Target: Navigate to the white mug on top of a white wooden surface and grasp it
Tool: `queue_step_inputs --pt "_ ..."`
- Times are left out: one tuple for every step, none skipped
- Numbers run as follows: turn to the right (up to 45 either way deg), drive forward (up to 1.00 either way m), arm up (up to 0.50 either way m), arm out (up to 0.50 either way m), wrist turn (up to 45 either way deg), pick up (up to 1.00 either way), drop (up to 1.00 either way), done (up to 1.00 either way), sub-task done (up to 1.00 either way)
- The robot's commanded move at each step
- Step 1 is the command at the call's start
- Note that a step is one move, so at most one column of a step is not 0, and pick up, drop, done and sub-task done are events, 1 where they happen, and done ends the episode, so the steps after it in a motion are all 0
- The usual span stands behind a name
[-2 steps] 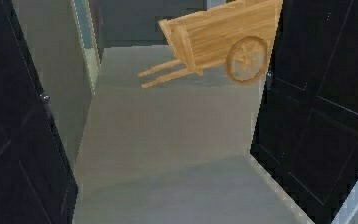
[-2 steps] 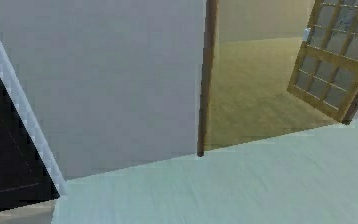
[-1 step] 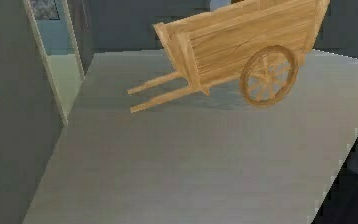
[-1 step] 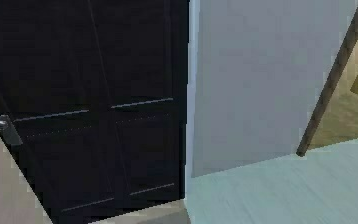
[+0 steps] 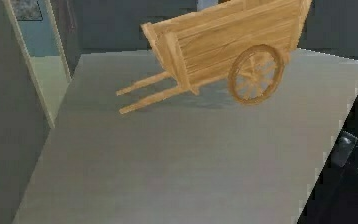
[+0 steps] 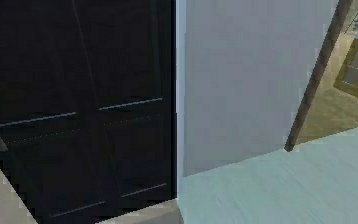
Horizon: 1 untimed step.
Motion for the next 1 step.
queue_step_inputs --pt "0.0 0.85 0.0 0.0 0.0 0.0 0.0 0.0 0.0"
